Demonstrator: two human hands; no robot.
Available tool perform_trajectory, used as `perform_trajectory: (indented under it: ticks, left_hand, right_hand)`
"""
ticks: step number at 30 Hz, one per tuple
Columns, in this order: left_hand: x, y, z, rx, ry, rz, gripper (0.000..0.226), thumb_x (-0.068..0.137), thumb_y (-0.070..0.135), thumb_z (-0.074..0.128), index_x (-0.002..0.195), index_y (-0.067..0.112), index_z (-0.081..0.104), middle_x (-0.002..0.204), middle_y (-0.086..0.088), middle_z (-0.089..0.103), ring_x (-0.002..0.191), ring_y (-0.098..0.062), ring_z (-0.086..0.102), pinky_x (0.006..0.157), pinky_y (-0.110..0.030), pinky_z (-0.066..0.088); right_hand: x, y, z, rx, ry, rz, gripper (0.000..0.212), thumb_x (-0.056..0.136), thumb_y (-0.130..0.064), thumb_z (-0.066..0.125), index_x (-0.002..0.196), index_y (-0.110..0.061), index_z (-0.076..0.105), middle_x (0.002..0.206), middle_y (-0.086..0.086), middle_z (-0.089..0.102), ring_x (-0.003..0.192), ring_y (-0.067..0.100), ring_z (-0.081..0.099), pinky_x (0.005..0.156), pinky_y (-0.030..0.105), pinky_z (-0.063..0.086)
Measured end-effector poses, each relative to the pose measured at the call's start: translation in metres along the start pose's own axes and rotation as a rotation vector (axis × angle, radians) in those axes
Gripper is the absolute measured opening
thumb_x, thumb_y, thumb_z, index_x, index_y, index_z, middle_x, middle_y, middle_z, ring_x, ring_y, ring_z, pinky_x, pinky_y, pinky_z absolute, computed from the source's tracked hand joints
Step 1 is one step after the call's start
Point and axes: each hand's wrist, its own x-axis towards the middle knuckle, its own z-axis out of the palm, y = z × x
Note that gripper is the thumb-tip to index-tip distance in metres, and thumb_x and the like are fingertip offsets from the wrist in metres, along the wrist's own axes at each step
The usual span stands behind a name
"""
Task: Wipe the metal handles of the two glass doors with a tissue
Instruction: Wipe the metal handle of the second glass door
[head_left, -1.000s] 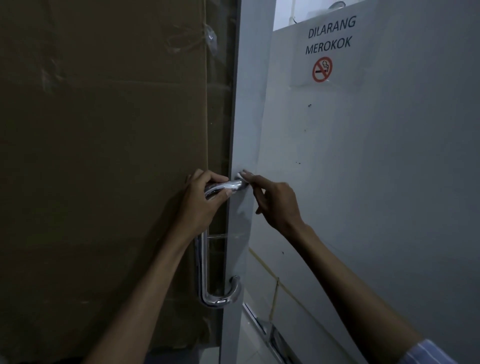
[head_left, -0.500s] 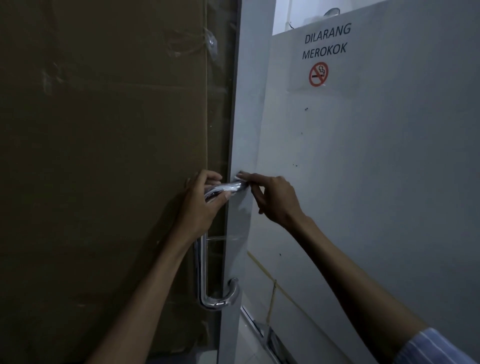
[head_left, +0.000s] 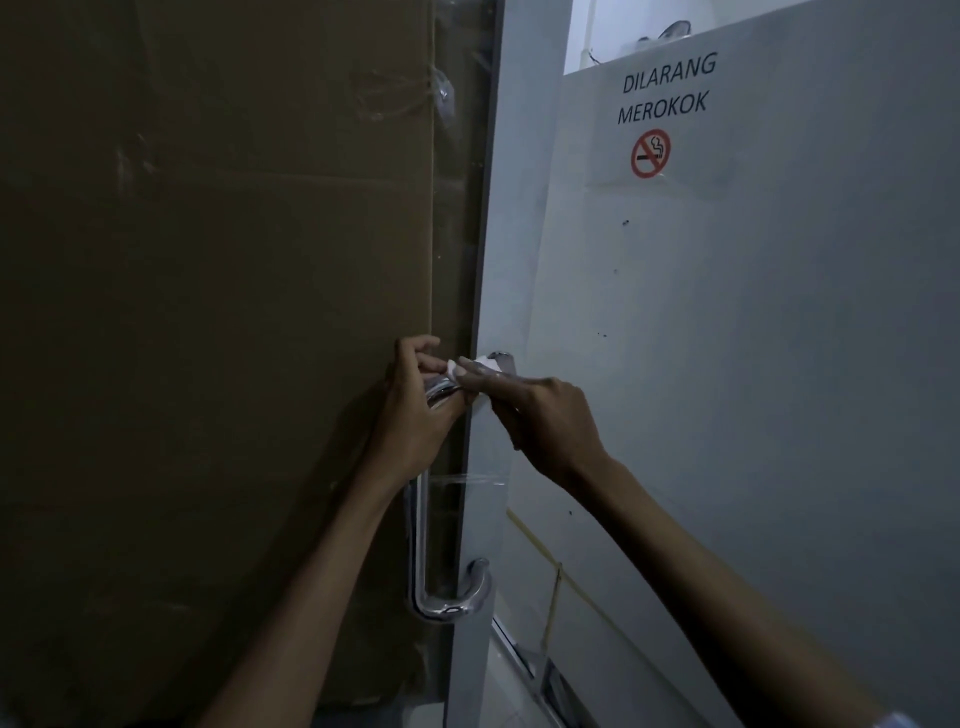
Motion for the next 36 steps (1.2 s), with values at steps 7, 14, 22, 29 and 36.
perform_trajectory:
  ticks: [7,14,22,29,36]
  left_hand:
    - [-0.004,0.004,0.002,0.044,0.016,0.051,0.064,0.092,0.015,0.079,0.139,0.023,0.036,0.117,0.000,0.058,0.100,-0.005,0.068,0.079,-0.021,0.060]
    - [-0.008,0.008,-0.005,-0.016,-0.011,0.032,0.064,0.092,0.000,0.073,0.141,0.014,0.035,0.118,-0.003,0.063,0.100,-0.001,0.069,0.081,-0.013,0.056]
    - [-0.008,0.006,-0.007,-0.006,0.011,0.050,0.054,0.094,-0.001,0.068,0.138,0.015,0.040,0.114,0.000,0.064,0.099,-0.006,0.069,0.084,-0.023,0.060]
    - [-0.008,0.008,-0.006,-0.007,0.008,0.042,0.051,0.095,0.001,0.070,0.135,0.014,0.042,0.115,-0.004,0.064,0.096,-0.002,0.070,0.078,-0.016,0.057]
    - [-0.008,0.011,-0.007,-0.005,-0.002,0.015,0.048,0.096,0.003,0.069,0.135,0.014,0.042,0.118,-0.002,0.063,0.097,0.007,0.067,0.076,-0.011,0.054]
  right_hand:
    - [-0.005,-0.011,0.010,-0.034,0.168,0.079,0.048,0.097,-0.011,0.070,0.142,-0.027,0.063,0.099,0.000,0.080,0.056,0.004,0.060,0.060,0.022,0.055]
    - [-0.032,-0.002,0.022,-0.083,0.152,0.031,0.056,0.100,-0.010,0.064,0.151,-0.031,0.053,0.144,0.000,0.064,0.065,0.011,0.070,0.066,0.019,0.057]
    - [-0.034,-0.011,0.029,-0.004,0.181,0.047,0.047,0.102,-0.014,0.060,0.147,-0.027,0.057,0.142,0.001,0.065,0.068,0.006,0.068,0.068,0.018,0.058]
    - [-0.019,-0.013,0.021,0.114,0.195,0.128,0.041,0.104,-0.013,0.059,0.144,-0.024,0.061,0.115,0.003,0.078,0.055,0.000,0.061,0.061,0.019,0.059]
    - [-0.008,0.014,0.006,0.159,0.094,0.254,0.036,0.110,-0.021,0.049,0.142,-0.033,0.061,0.118,0.000,0.077,0.053,0.003,0.068,0.058,0.021,0.058]
